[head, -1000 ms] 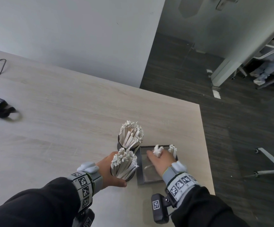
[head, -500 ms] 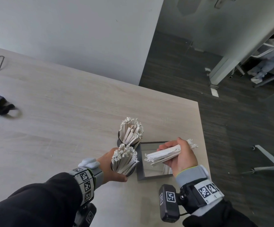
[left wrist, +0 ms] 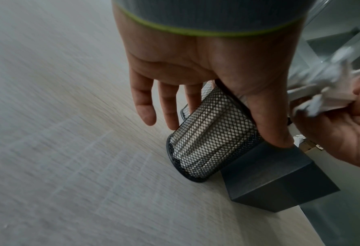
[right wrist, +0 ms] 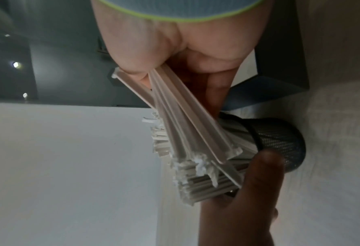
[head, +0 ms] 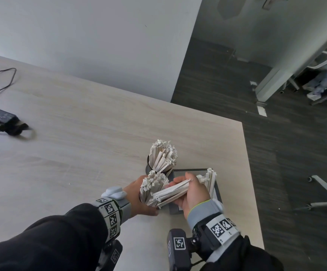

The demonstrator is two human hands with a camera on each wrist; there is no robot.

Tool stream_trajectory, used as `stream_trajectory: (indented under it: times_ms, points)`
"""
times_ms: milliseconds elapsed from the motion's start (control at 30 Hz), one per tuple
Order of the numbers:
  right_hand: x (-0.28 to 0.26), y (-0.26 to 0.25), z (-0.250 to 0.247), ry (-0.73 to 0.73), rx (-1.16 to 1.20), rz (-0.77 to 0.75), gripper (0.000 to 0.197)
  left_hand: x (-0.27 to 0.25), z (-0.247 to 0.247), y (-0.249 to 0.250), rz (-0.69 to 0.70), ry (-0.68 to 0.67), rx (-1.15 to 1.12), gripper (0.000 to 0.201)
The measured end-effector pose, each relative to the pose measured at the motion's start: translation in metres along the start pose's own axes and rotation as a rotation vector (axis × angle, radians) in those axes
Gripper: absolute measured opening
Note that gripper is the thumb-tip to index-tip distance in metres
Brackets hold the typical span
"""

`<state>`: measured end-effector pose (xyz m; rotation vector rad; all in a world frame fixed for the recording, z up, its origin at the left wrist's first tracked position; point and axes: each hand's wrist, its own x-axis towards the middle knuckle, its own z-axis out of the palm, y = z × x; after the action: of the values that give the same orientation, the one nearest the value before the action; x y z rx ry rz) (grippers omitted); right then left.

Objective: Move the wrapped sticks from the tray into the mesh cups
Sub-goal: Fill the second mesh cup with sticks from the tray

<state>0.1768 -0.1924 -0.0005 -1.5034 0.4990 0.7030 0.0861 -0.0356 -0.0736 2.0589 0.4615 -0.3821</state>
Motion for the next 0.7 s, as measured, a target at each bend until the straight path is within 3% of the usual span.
stream_trajectory:
  times_ms: [100, 200, 300, 367, 467, 633, 700]
  points:
    - [0.003, 0.001, 0.001, 0.097, -0.117, -0.079, 0.043, -0.001, -0.001, -0.001, -0.002, -0.001, 0.007, 0.107]
    - [0.001, -0.003, 0.001, 0.146, -0.393, -0.208, 0.044, -0.004, -0.002, 0.001, -0.005, 0.003, 0.008, 0.105]
    - [-0.002, -0.001, 0.008, 0.091, -0.569, -0.322, 0.039, -0.005, -0.003, 0.002, -0.006, -0.005, 0.012, 0.103]
    - [-0.005, 0.003, 0.012, 0.080, -0.572, -0.322, 0.031, -0.005, -0.003, 0.002, -0.005, -0.003, -0.001, 0.105]
    - [-0.003, 0.012, 0.007, 0.026, -0.612, -0.348, 0.047, -0.005, -0.002, 0.002, -0.010, -0.003, -0.011, 0.107]
    - [-0.003, 0.013, -0.004, -0.096, -0.722, -0.704, 0.037, 0.000, -0.001, -0.002, -0.034, -0.008, 0.055, 0.112]
    - [0.000, 0.015, -0.008, -0.111, -0.798, -0.780, 0.021, 0.002, -0.001, -0.003, -0.020, 0.023, 0.089, 0.113]
